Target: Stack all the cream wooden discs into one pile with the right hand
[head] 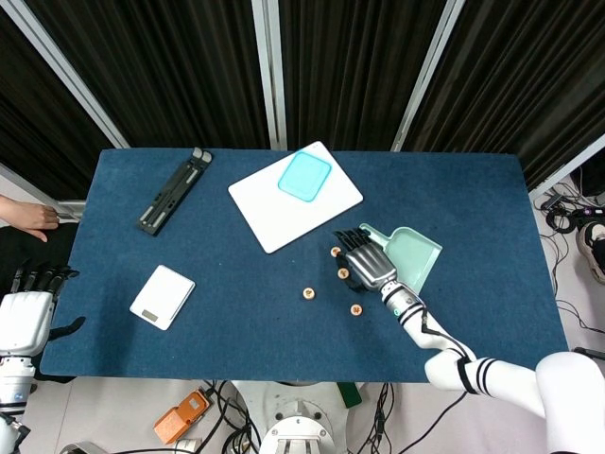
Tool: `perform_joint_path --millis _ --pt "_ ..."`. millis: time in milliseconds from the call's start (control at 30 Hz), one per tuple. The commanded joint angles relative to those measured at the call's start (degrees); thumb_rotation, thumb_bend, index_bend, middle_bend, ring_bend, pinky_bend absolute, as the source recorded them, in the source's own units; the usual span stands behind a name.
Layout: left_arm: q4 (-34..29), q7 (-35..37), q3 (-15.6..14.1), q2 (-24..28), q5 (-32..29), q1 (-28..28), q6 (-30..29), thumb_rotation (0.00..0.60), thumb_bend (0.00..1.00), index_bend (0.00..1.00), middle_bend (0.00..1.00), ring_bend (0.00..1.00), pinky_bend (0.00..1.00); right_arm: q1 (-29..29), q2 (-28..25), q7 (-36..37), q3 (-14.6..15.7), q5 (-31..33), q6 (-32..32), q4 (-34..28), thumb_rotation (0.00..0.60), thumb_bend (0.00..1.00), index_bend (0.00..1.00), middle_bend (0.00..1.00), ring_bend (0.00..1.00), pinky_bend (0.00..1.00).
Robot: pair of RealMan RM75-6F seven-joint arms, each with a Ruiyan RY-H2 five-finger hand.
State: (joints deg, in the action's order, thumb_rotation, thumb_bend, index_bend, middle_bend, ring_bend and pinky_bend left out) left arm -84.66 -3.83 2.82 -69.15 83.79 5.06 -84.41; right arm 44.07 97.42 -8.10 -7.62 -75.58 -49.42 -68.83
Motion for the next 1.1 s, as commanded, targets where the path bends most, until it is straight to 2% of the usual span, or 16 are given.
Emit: perform_joint_path --millis 33,167,333,733,1100 --pt "-0.07 -0.04 0.03 0.04 0.03 0.07 0.03 0.6 0.07 0.27 0.21 0.12 0.01 0.26 -1.72 0.86 0.0 -1.82 -0.85 -4.01 0.6 0.47 0.56 0.07 0.0 0.01" --pt "-0.08 -0.08 -0.06 0.03 0.05 0.03 0.04 0.6 0.07 0.27 0.21 0.12 0.01 0.94 -2.89 1.44 0.14 -3.14 -0.51 -8.2 0.6 0.47 0.56 0.07 0.0 0.01" --pt "0.02 -0.01 -0.16 -0.02 -0.08 -0.18 -0.07 0.6 0.07 0.27 0.21 0.12 0.01 2.43 -2.52 0.74 -0.06 -2.8 1.48 -10.09 0.6 0.47 0.56 0.07 0.0 0.01" --pt "0.57 0.44 -0.25 -0.32 -0.48 -0.26 0.35 0.6 0.07 0.27 0.21 0.12 0.01 4.09 -1.1 -3.55 -0.12 0.22 3.7 -9.73 0.6 0.47 0.53 0.07 0.0 0.01" --pt "0.91 0.63 -0.21 -0.52 -0.51 -0.1 0.62 0.6 0.07 0.27 0.21 0.12 0.01 4.79 0.3 -4.27 -0.21 1.3 3.98 -8.38 0.6 0.47 0.52 0.07 0.0 0.01"
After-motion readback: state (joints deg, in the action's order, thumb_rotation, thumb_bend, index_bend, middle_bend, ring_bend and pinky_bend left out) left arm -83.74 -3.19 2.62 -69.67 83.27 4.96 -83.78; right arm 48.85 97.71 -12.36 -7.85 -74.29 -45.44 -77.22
